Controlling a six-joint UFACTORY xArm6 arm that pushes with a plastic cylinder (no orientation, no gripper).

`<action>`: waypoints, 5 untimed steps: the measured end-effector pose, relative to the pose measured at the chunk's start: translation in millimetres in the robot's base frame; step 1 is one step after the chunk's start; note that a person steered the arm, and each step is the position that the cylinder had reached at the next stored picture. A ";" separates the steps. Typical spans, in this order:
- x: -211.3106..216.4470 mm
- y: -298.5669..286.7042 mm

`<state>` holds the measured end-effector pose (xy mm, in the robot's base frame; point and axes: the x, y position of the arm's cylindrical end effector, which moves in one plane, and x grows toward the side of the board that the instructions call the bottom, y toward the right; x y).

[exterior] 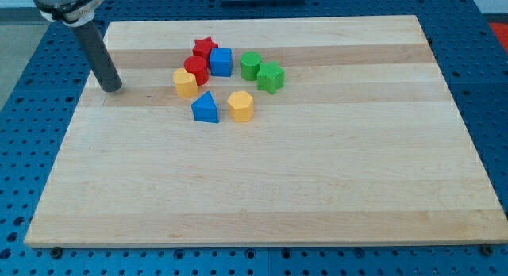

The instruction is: Push the yellow heart towards the center of the board

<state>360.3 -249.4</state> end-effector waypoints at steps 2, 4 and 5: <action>1.5 84.9; 13.7 161.5; 16.5 199.7</action>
